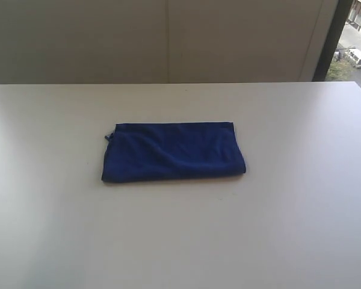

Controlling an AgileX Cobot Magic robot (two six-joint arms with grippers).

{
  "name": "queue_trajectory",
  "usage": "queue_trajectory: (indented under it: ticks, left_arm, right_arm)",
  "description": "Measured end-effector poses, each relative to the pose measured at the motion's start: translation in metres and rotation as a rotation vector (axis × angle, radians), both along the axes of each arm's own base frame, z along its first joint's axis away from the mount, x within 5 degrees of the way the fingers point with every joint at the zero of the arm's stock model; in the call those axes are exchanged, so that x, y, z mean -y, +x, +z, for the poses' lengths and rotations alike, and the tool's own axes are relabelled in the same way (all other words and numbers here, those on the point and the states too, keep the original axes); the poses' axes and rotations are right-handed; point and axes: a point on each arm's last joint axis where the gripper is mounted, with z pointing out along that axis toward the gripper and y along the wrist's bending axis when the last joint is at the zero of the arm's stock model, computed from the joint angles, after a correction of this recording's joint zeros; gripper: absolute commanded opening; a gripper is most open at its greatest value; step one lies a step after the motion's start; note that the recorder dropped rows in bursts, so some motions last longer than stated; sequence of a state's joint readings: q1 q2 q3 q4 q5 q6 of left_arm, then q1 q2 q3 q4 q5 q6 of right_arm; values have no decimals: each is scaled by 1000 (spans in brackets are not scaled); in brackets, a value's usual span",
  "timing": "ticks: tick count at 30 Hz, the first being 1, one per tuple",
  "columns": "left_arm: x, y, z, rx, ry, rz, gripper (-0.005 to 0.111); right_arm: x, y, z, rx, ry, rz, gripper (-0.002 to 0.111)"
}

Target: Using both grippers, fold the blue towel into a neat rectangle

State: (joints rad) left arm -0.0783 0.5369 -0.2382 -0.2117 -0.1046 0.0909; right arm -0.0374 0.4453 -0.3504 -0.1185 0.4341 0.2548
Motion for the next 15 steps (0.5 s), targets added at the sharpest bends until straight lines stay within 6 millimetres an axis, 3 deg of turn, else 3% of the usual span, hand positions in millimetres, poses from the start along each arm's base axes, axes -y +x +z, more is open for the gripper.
queue_trajectory:
  ticks: [10,15]
  left_arm:
    - [0,0,-1,-1,-2,1,0]
    - [-1,-9,-14,-7,-1,1,0]
  right_arm:
    - [0,0,0,0,0,0,0]
    - [0,0,0,0,0,0,0]
